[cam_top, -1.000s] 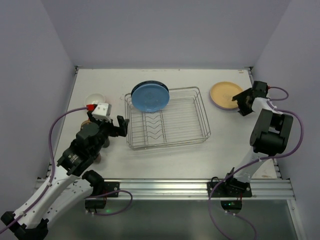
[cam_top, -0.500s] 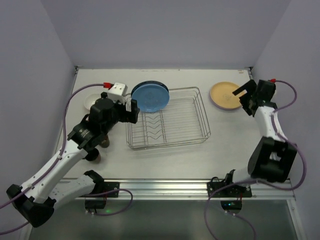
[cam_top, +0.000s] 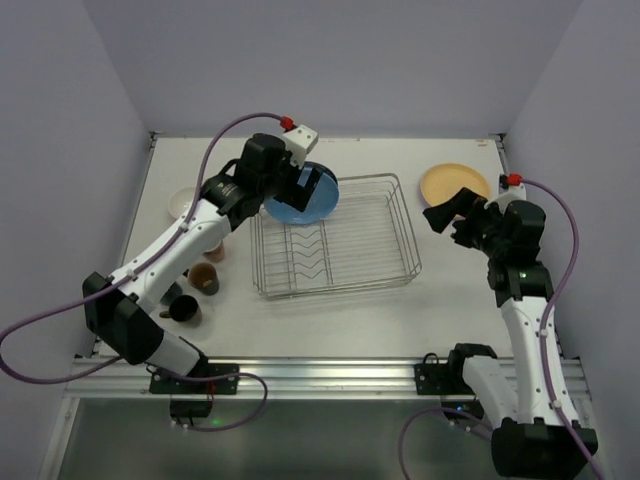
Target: Unload the mixed dishes from the dish rack
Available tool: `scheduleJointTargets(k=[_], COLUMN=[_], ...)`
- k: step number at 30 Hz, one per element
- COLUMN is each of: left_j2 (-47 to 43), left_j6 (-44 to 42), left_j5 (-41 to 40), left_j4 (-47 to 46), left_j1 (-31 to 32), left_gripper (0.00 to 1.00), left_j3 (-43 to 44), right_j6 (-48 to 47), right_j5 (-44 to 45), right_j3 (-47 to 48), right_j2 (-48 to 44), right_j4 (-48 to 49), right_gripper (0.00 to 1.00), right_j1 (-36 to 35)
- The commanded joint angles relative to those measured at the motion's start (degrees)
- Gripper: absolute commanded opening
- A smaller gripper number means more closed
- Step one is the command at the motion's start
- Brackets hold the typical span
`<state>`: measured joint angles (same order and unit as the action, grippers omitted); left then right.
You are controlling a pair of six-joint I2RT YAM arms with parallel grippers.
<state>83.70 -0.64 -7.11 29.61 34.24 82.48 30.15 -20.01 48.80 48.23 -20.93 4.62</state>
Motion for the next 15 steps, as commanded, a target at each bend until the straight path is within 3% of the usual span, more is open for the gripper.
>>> scheduleJointTargets(k=[1,11,15], left_j2=[4.96,17.36,20.27], left_j6=[-7.35,-12.54,-12.89], left_j5=[3.33,6.85,6.85], left_j4=[5.81,13.80,14.69], left_j1=[-1.28,-2.77,-2.86], left_gripper=[1.00,1.00,1.00], left_j3=[7.76,21.57,22.99], right_j6=[-4.65,-5.37,-5.72], right_j5=[-2.31,-6.18,-7.76], right_j3=[0.25,-0.62,-2.04], right_j2=[-4.89,-10.25,-10.61], right_j4=[-2.97,-5.88,-4.29], right_gripper=[0.99,0.99,0.99], right_j1=[0.21,0.21,0.21])
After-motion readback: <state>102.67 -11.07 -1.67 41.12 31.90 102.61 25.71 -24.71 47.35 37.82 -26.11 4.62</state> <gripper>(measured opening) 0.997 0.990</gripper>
